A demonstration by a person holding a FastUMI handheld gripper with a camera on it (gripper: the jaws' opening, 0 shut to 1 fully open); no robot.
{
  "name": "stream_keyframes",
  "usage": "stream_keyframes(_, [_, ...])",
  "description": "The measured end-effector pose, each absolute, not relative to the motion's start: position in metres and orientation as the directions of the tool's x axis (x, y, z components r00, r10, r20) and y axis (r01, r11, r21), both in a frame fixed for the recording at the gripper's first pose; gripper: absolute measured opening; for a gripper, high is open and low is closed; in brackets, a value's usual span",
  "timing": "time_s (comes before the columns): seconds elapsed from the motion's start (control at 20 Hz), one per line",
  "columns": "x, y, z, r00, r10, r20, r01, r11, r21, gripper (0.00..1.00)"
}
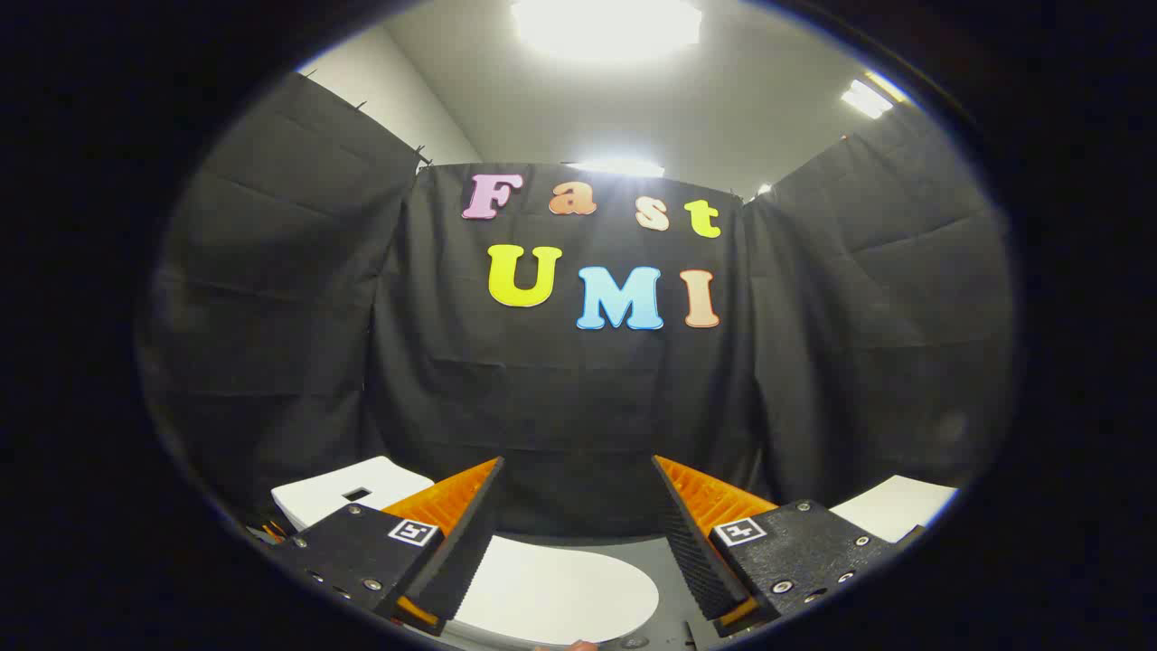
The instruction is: Open the toilet lid.
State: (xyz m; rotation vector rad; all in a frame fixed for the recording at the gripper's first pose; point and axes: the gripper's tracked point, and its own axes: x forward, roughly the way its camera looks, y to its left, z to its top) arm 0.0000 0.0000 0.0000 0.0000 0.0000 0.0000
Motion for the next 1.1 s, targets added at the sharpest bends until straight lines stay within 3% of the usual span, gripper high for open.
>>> stream_keyframes(0.5, [-0.014, -0.003, 0.020, 0.999, -0.014, 0.033, 0.013, 0.999, 0.049, 0.95])
stream_keyframes(0.75, [-0.020, -0.045, 0.026, 0.993, -0.107, 0.050, 0.105, 0.994, 0.042, 0.95])
stream_keyframes(1.1, [-0.021, -0.067, 0.011, 0.990, -0.137, 0.024, 0.132, 0.979, 0.153, 0.94])
